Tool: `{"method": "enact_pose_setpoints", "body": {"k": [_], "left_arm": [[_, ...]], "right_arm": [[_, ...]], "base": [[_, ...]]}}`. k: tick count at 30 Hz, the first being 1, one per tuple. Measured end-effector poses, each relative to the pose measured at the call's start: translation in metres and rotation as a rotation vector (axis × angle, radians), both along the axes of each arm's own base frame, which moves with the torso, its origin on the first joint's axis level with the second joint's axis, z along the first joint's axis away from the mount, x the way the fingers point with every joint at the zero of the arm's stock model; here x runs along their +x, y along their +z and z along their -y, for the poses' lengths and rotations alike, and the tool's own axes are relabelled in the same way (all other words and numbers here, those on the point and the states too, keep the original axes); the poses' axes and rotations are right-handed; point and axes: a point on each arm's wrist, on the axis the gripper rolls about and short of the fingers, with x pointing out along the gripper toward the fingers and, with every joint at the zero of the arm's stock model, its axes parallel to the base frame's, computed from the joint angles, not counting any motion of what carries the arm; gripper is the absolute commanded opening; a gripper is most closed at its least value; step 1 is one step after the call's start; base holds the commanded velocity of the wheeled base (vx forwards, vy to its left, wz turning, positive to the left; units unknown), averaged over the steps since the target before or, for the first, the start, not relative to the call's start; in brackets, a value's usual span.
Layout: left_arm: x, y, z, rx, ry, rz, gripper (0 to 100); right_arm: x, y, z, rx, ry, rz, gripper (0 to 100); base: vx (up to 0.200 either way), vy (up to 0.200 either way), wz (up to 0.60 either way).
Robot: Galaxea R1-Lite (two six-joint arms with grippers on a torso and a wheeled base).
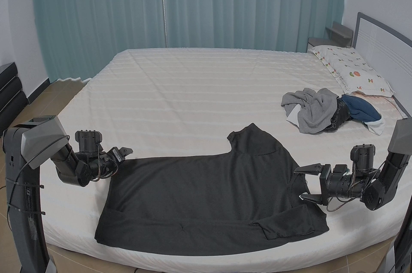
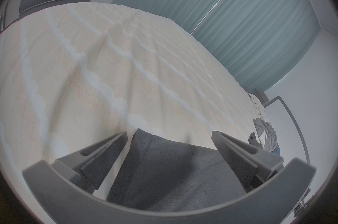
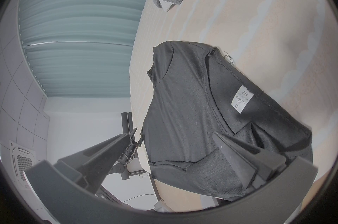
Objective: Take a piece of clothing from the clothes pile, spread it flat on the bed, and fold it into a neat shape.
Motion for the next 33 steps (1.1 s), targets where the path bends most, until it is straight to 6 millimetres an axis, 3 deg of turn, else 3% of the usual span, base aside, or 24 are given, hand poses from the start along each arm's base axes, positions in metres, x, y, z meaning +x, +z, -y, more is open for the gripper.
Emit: {"method": "enact_pose_setpoints", "body": {"k": [1, 2, 9, 17, 26, 33], "left_arm": [[0.001, 0.000, 0.000, 0.000, 0.000, 0.000, 100], [0.001, 0.000, 0.000, 0.000, 0.001, 0.002, 0], [0.005, 0.001, -0.005, 0.011, 0.038, 0.012, 0], [0.006, 0.002, -0.012, 0.021, 0.073, 0.018, 0], [0.005, 0.006, -0.016, 0.023, 0.113, 0.023, 0], [0.008, 0.012, -0.017, 0.005, 0.152, 0.046, 0]], "right_arm": [[0.000, 0.000, 0.000, 0.000, 0.000, 0.000, 100], [0.000, 0.000, 0.000, 0.000, 0.000, 0.001, 100], [0.004, 0.001, 0.001, 0.000, -0.005, 0.011, 100], [0.022, 0.011, 0.003, -0.002, -0.021, 0.076, 100], [0.061, 0.030, 0.004, -0.030, -0.052, 0.080, 100], [0.110, 0.055, -0.003, -0.193, -0.094, 0.163, 100]], "base": [[0.000, 0.000, 0.00], [0.000, 0.000, 0.00], [0.000, 0.000, 0.00], [0.000, 0.000, 0.00], [0.000, 0.000, 0.00], [0.000, 0.000, 0.00]]}}
